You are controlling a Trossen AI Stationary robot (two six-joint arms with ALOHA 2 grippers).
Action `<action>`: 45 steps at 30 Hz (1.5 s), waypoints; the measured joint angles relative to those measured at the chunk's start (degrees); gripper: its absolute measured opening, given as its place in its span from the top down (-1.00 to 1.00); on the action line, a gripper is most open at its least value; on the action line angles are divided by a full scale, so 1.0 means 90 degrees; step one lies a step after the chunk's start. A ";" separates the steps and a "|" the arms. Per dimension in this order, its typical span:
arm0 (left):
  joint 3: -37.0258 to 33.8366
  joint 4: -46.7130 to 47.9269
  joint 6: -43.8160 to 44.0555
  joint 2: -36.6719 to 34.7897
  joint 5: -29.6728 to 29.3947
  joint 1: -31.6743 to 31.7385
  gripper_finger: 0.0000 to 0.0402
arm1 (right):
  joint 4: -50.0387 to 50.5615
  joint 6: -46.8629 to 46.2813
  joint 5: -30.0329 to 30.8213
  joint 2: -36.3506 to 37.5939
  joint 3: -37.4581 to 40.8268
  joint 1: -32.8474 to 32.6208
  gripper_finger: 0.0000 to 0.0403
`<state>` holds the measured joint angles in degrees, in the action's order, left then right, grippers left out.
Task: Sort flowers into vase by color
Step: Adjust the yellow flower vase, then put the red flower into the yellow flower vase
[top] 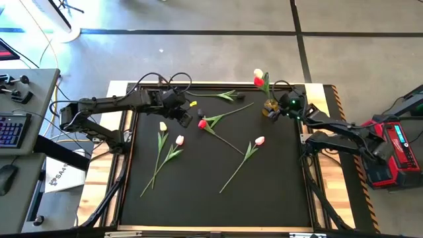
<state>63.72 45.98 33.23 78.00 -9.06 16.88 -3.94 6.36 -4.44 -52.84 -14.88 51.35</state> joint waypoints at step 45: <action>0.0000 -0.0884 -0.0600 0.0000 -0.0552 0.0044 0.18 | 0.4077 -0.2744 0.0925 0.1958 -0.2133 -0.0005 -0.52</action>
<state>63.72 38.02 27.83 78.00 -14.03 17.28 32.75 -18.33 3.88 -35.22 -34.07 51.31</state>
